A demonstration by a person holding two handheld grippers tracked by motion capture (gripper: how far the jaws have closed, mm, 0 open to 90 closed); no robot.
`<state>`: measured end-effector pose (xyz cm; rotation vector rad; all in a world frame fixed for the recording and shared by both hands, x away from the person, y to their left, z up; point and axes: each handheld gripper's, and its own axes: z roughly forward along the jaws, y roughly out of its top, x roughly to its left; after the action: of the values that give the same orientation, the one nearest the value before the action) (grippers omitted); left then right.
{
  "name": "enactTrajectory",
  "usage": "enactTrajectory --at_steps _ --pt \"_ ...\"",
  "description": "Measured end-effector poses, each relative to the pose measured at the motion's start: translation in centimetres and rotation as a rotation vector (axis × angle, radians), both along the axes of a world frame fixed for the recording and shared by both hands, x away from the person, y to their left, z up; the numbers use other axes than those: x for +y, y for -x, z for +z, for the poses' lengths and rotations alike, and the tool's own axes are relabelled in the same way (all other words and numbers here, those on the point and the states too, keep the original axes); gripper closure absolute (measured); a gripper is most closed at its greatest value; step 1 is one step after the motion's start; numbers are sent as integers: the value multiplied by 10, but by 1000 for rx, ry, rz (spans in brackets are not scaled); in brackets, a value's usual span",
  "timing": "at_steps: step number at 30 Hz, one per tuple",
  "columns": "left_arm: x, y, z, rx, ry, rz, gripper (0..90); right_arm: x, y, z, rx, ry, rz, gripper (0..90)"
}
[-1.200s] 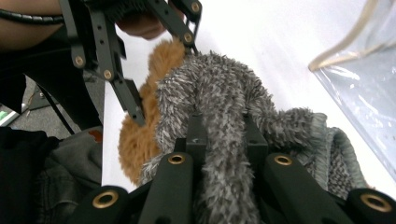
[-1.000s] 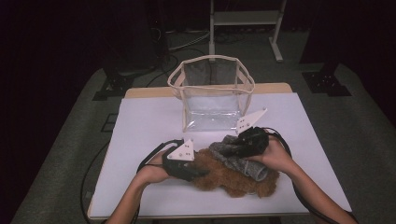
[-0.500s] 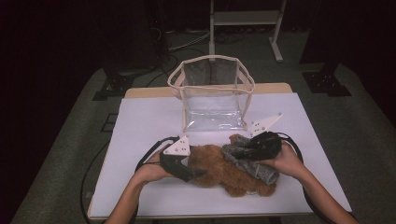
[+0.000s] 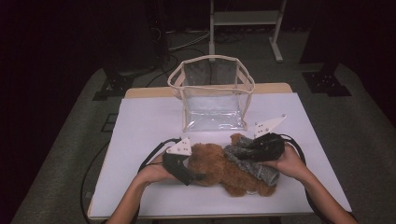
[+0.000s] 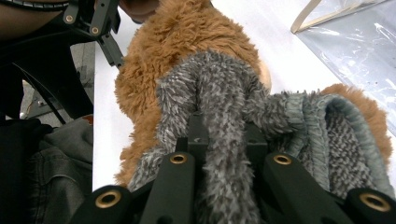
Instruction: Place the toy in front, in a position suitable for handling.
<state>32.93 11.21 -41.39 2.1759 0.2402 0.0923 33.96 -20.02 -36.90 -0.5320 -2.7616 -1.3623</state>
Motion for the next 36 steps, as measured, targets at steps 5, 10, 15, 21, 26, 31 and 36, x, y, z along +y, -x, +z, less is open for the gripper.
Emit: enactTrajectory --at_steps 5,10,15,21,26,31,36 --pt "-1 -4 -11 38 -1 5 19 -1 0 -1 -2 -3 2 788" --pt "-1 -1 -10 22 29 14 162 -1 -1 -1 5 -4 -1 787" --pt "-2 7 8 -76 51 24 324 8 3 3 -9 -12 4 785" --pt "4 12 41 -131 102 34 349 18 2 18 -44 -88 5 783" --pt "18 14 72 -195 79 41 351 31 2 34 -79 -139 13 784" --pt "34 18 111 -255 88 36 351 41 1 53 -108 -219 26 785" --pt "35 19 123 -251 43 8 348 47 2 55 -90 -244 56 783"
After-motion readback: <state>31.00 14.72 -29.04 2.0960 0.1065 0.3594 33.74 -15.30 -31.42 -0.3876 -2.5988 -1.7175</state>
